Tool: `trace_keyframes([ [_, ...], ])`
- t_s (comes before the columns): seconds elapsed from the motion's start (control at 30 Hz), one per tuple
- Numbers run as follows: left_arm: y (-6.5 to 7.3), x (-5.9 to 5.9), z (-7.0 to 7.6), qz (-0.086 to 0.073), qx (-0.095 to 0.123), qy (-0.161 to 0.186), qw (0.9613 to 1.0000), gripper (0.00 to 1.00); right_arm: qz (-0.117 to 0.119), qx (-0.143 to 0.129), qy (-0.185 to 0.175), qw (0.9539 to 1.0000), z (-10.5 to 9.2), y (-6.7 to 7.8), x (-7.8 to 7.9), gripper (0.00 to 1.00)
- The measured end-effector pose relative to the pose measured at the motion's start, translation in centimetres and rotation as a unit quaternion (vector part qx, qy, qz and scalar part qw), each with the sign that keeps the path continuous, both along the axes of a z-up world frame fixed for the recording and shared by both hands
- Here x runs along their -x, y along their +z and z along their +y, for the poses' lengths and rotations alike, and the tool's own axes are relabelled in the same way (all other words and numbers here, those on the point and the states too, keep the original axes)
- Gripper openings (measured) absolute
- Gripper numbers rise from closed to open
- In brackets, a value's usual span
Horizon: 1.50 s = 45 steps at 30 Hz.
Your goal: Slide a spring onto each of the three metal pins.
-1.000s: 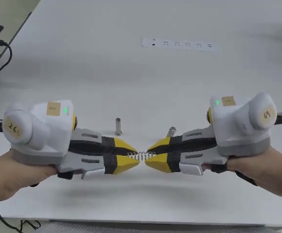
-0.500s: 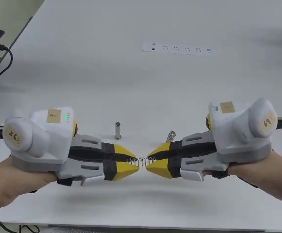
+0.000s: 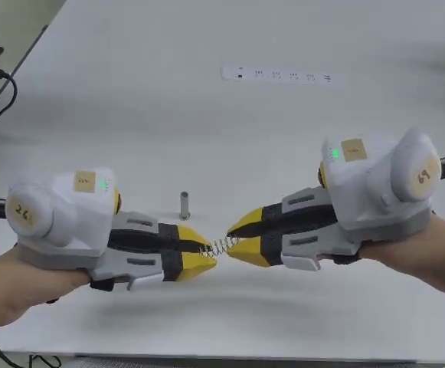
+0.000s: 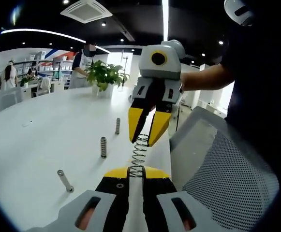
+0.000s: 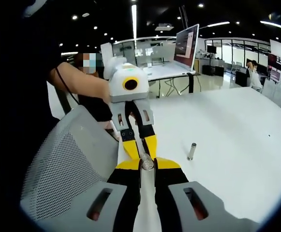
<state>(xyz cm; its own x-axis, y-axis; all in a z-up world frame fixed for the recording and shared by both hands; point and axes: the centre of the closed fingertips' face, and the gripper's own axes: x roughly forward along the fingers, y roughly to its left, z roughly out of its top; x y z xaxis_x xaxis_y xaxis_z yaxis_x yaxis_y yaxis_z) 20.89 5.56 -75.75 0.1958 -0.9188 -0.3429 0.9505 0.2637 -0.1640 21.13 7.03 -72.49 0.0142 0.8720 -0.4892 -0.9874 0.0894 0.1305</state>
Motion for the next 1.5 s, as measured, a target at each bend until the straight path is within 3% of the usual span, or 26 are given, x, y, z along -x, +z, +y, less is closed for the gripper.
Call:
trace_keyframes([
  [0.03,-0.4,-0.2,0.2,0.008,-0.015,0.01,0.9998,0.01,-0.011,0.012,0.007,0.9998,0.1,-0.2,0.0,0.07],
  [0.07,-0.6,-0.4,0.4,-0.025,-0.033,0.003,0.9991,0.01,-0.032,0.029,0.023,0.9988,0.1,-0.5,0.0,0.07],
  [0.1,-0.7,-0.2,0.3,-0.013,-0.03,0.005,0.9995,0.01,-0.027,0.026,0.02,0.9991,0.3,-0.5,0.1,0.07],
  [0.17,-0.8,-0.2,0.3,-0.01,-0.028,0.005,0.9995,0.01,-0.025,0.018,0.02,0.9993,0.5,-0.3,0.1,0.07],
  [0.43,-0.5,-0.1,-0.7,-0.017,-0.025,-0.001,0.9996,0.01,-0.06,0.011,0.042,0.9973,2.2,0.7,0.5,0.07],
  [0.73,-0.4,-0.3,0.0,-0.028,-0.032,0.005,0.9991,0.01,-0.082,-0.001,0.037,0.996,2.0,0.7,0.3,0.07],
  [0.87,-0.1,-0.5,-0.1,-0.032,-0.029,0.007,0.9991,0.01,-0.073,-0.019,0.02,0.997,2.1,1.1,0.0,0.07],
  [1.13,0.3,-0.9,0.1,-0.039,-0.026,0.012,0.9988,0.01,-0.081,-0.032,0.0,0.9962,2.2,1.5,-0.4,0.08],
  [1.27,0.4,-1.1,0.2,-0.04,-0.027,0.014,0.9987,0.01,-0.101,-0.028,0.005,0.9945,2.3,1.6,-0.3,0.07],
  [1.33,0.5,-1.1,0.3,-0.038,-0.024,0.017,0.9989,0.01,-0.136,-0.016,0.021,0.9903,2.4,1.7,-0.2,0.07],
  [1.5,0.5,-1.0,0.4,-0.029,-0.023,0.021,0.9991,0.02,-0.145,-0.011,0.03,0.989,2.5,1.6,0.0,0.06],
])
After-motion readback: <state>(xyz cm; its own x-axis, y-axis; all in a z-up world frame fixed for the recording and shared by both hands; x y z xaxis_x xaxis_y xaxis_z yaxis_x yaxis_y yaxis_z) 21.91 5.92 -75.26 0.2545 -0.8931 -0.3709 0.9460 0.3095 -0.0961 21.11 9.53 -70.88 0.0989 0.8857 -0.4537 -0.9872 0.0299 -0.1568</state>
